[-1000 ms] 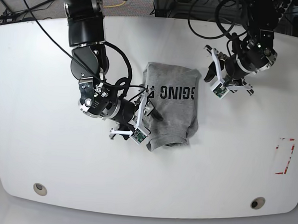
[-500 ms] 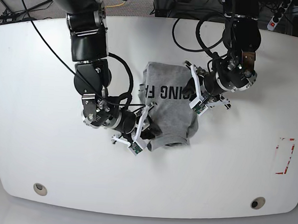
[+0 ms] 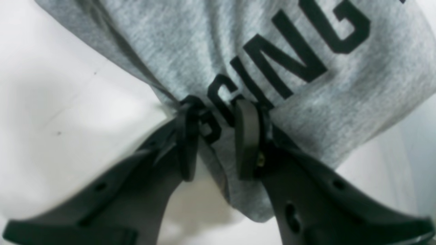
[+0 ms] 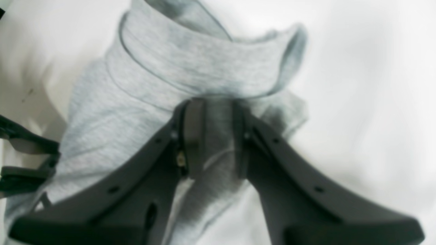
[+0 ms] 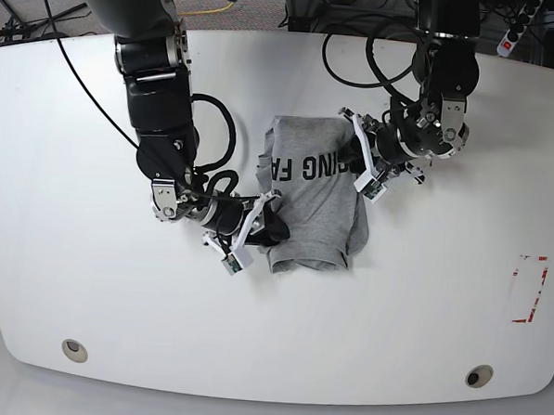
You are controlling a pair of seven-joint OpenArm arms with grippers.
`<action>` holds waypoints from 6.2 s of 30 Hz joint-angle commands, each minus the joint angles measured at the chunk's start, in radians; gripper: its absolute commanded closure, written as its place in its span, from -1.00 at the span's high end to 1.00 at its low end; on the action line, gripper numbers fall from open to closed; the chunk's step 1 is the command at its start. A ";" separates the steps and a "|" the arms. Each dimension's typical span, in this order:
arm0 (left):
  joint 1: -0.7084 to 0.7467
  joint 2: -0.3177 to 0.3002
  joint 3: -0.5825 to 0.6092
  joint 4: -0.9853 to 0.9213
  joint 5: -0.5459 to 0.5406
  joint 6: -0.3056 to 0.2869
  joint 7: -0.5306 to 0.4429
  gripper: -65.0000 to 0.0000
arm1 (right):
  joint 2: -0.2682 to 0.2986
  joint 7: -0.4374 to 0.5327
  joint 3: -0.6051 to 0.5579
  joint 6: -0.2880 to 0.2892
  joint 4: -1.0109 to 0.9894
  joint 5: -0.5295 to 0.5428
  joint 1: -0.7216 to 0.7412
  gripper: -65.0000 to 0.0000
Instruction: Fold the T-shirt properly
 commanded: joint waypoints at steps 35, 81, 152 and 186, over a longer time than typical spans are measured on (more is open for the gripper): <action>-0.175 0.140 0.248 -0.001 0.012 0.542 -0.063 0.38 | 0.077 -0.479 0.352 -0.002 0.646 0.009 -0.086 -0.60; -0.132 -0.714 -0.363 -0.364 0.009 -0.058 -0.066 0.37 | 0.070 -0.525 0.437 -0.002 0.887 0.012 -0.233 -0.60; 0.947 0.010 -0.123 -0.109 0.221 0.498 -0.879 0.37 | -0.015 0.439 0.513 -0.102 0.568 -0.145 -1.404 -0.60; 0.115 -0.016 -0.097 -1.292 0.230 0.576 -0.872 0.39 | -0.006 0.437 0.475 -0.394 -0.481 -0.577 -0.626 -0.58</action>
